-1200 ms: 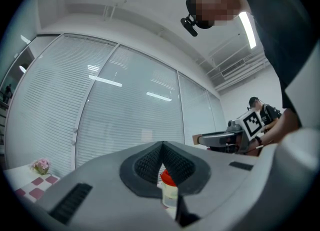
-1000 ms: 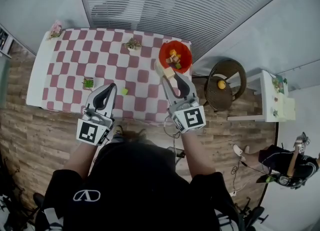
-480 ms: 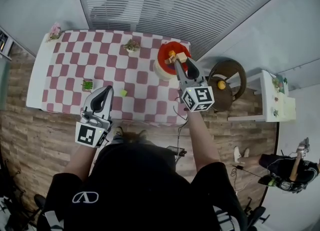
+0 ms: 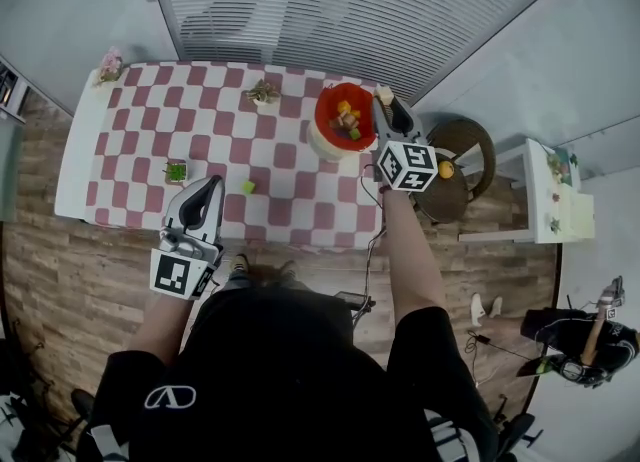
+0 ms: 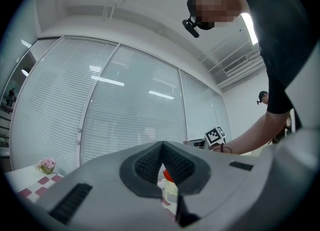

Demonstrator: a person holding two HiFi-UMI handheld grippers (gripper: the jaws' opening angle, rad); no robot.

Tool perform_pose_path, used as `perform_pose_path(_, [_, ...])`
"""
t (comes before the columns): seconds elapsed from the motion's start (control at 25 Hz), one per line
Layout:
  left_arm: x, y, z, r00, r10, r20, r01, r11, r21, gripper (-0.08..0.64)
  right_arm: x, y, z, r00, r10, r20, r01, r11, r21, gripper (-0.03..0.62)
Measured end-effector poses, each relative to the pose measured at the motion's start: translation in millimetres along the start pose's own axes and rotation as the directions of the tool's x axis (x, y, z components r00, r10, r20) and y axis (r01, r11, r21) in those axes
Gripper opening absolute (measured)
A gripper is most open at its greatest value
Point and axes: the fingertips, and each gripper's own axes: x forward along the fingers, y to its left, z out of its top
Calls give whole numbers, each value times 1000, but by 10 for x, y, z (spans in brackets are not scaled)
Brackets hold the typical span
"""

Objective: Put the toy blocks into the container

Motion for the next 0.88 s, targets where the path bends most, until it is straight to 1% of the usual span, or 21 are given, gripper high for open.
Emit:
perform_pose_path(0.08, [-21,2,-4,1000,3,-1,-3,1000,0,6,37,-85,-13,1000,-20,0,20,1000,7,140])
perform_pose_path(0.2, [-25,22,53,1000,15,23,-15,1000,1,6,97,-204,-47,999,-44,-8,45,999,13,140])
perform_pose_path(0.32, [-61,40,-26,1000,12,-12,-12,1000,5,6,135,-249,-54,999,-51,-13,52,999,12,140])
perform_pose_path(0.44, [-56,46,-25,1000,13,-15,-13,1000,9,6,163,-273,-99,998,-55,-22,56,998,16,140])
perform_pose_path(0.68, [-44,32,-45,1000,8,-19,-7,1000,7,6,303,-288,-536,990,-49,-134,54,998,33,140])
perform_pose_path(0.88, [-26,32,-50,1000,10,-20,-10,1000,5,6,404,-355,-898,973,-55,-224,72,995,69,140])
